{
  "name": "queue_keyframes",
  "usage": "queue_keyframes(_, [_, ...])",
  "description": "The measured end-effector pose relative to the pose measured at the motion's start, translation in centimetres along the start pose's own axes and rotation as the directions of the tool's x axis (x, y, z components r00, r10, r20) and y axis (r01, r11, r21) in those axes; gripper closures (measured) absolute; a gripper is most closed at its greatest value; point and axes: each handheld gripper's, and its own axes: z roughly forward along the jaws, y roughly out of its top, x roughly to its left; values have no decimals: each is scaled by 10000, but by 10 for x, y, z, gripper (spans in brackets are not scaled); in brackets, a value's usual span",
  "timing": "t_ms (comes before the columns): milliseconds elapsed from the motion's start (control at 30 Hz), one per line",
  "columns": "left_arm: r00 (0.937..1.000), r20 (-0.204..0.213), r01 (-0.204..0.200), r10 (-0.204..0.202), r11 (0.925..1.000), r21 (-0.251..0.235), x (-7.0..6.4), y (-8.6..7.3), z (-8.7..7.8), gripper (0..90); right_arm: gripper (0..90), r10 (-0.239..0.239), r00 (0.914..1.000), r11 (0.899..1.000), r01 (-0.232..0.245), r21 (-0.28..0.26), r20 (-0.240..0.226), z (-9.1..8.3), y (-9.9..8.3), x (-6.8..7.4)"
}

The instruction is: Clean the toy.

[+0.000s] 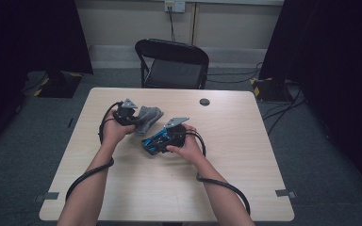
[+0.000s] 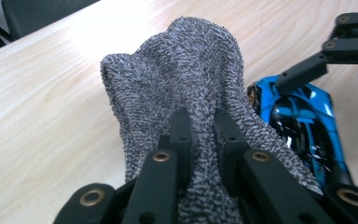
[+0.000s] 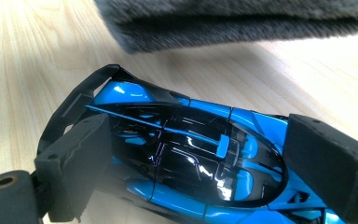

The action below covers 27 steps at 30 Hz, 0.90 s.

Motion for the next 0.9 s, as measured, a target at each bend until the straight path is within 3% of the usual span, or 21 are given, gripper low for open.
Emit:
queue_keyframes(333, [9997, 222, 58, -70, 9987, 506, -6, -2, 31, 801, 80, -25, 10000, 10000, 25, 63, 8, 0, 1, 0])
queue_keyframes(467, [9994, 347, -6, -11, 9987, 502, -11, -2, 41, 794, 80, -13, 10000, 9999, 13, 101, 17, 0, 1, 0])
queue_keyframes(600, [9991, 391, -219, 192, 9973, 700, -14, -3, 50, 790, 80, -11, 10000, 9999, 10, 107, 18, 0, 1, 0])
queue_keyframes(900, [9916, 1085, -808, 708, 9926, 910, -22, -2, 56, 795, 80, 14, 10000, 9999, -15, 129, 5, 0, 2, 0])
